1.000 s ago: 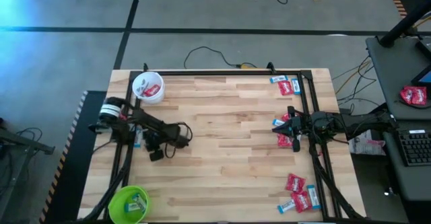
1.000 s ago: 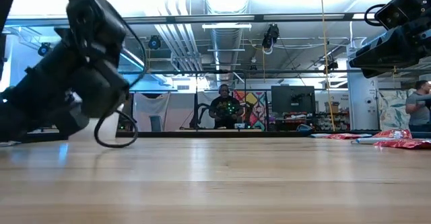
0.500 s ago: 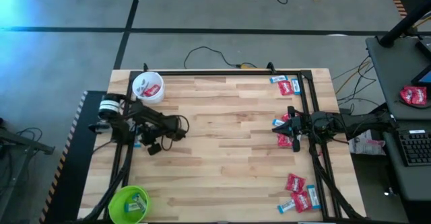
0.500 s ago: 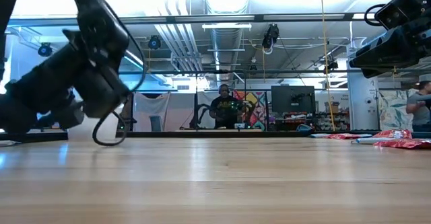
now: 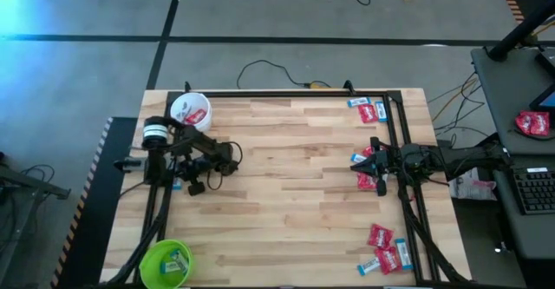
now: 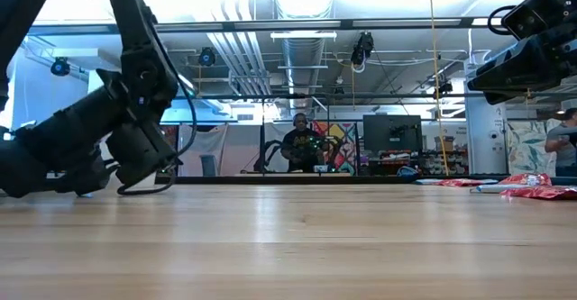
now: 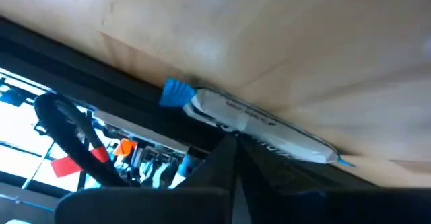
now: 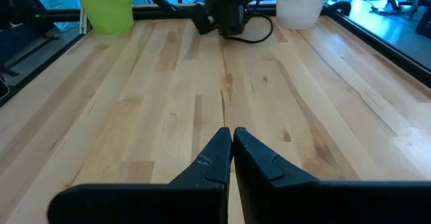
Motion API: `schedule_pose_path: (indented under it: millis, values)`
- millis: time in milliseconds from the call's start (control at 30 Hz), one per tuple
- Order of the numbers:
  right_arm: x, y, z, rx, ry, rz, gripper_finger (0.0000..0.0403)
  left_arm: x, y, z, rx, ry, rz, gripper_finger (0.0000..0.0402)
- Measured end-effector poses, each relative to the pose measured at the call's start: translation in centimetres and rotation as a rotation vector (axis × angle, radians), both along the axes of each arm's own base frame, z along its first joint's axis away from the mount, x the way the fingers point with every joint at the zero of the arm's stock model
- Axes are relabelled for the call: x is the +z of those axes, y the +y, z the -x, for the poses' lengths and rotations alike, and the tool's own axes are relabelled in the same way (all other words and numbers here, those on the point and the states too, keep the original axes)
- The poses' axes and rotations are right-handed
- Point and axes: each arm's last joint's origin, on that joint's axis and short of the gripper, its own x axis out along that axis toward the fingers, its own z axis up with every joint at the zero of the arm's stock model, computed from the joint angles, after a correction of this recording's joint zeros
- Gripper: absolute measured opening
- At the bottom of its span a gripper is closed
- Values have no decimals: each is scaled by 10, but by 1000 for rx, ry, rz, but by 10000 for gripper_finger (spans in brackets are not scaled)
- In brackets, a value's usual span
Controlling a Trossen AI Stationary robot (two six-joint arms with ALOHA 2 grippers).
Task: Sort candy by brand, put in halloween buckets
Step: Put the blue chocolate bar into the green bucket
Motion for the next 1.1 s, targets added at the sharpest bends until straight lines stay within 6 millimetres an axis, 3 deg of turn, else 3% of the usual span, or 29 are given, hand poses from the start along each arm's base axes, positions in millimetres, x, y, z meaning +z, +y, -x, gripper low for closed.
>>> schedule_pose_path:
  millis: [167,333,533,733,833,967,1100]
  values:
    - [0,0,0,0,-1,0,9,7,-11,-6,-11,-76,-16,0]
    - [0,0,0,0,-1,0,9,33,-38,-28,-52,-310,1,0]
    - [0,0,0,0,1,0,9,74,-83,-66,-236,-822,10,0]
    - [0,0,0,0,0,0,9,109,-136,-67,-267,-1314,-226,4]
    - [0,0,0,0,0,0,9,116,-160,-65,-254,-1502,-328,26]
    - [0,0,0,0,0,0,9,110,-189,-71,-351,-1692,-440,78]
    - [0,0,0,0,0,0,9,91,-197,-85,-416,-1732,-508,139]
